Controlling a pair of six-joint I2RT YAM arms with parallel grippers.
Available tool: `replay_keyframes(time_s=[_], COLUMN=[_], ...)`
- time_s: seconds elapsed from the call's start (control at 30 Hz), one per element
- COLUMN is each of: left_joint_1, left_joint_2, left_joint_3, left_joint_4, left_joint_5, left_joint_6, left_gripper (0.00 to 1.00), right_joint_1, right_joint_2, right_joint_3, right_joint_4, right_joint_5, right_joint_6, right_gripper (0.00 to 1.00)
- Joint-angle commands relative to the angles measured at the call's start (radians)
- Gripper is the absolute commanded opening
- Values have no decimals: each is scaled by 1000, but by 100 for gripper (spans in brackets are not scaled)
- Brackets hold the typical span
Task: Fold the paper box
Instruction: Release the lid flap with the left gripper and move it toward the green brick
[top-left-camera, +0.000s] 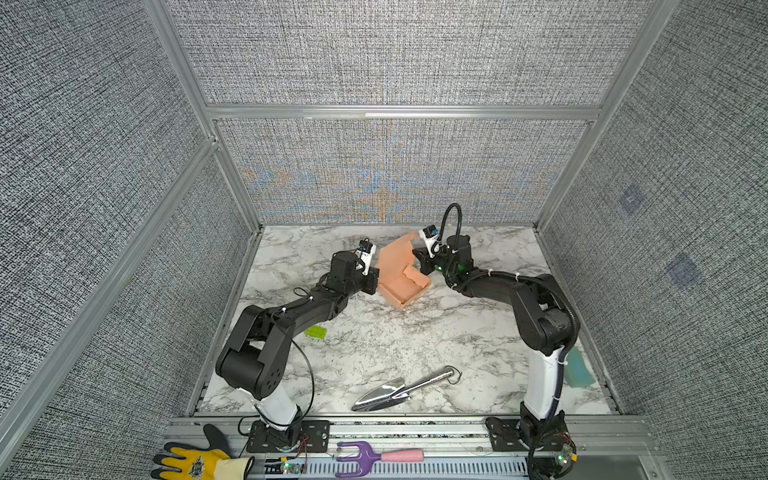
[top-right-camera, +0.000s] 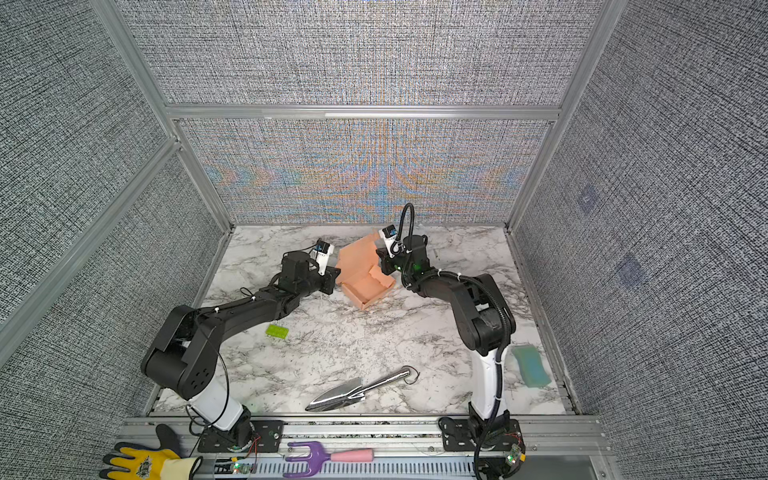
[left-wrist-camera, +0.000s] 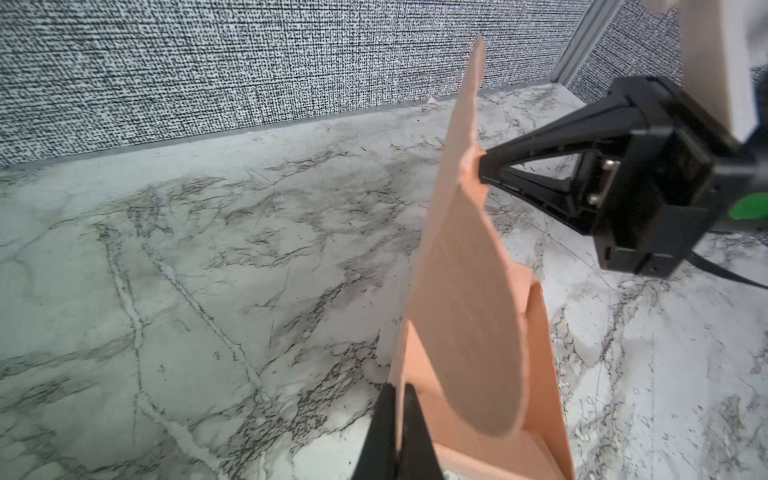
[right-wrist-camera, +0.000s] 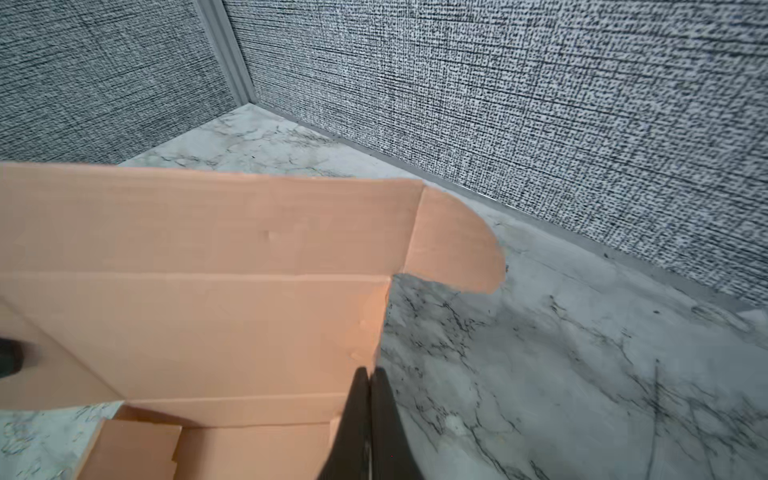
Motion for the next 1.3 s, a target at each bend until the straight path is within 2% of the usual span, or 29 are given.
replay_keyframes(time_s=[0.0,0.13,0.23,0.37,0.43,0.47,0.57,0.73,0.9,1.0,1.13,1.17,1.27], left_joint_1=[1,4,6,6,6,6,5,6,3,2,2,0,0], left_joint_2=[10,35,59,84,81,75,35,-97,-252,-332,-436,-460,-503], left_joint_3=[19,41,64,106,123,130,117,14,-74,-109,-185,-211,-258], left_joint_4=[15,12,16,5,-24,-44,-89,-142,-342,-521,-638,-653,-704], left_joint_5=[-63,-107,-125,-126,-126,-127,-125,-156,-296,-369,-406,-413,-449], left_joint_6=[-22,-45,-70,-90,-101,-104,-130,-215,-429,-542,-660,-696,-790], left_gripper=[0,2,12,33,40,47,51,53,56,59,68,75,76], right_joint_1=[32,69,96,163,190,200,223,237,248,260,269,275,290], right_joint_2=[-37,-89,-130,-178,-189,-189,-189,-213,-250,-281,-307,-313,-329], right_joint_3=[-37,-94,-132,-168,-170,-172,-188,-232,-282,-344,-394,-411,-445], right_joint_4=[44,59,49,21,-7,-15,-15,17,37,56,55,63,78], right_joint_5=[187,322,440,665,739,777,863,898,917,924,911,911,908], right_joint_6=[5,41,115,182,209,226,252,273,298,315,361,367,381], right_gripper=[0,0,0,0,0,0,0,0,0,0,0,0,0])
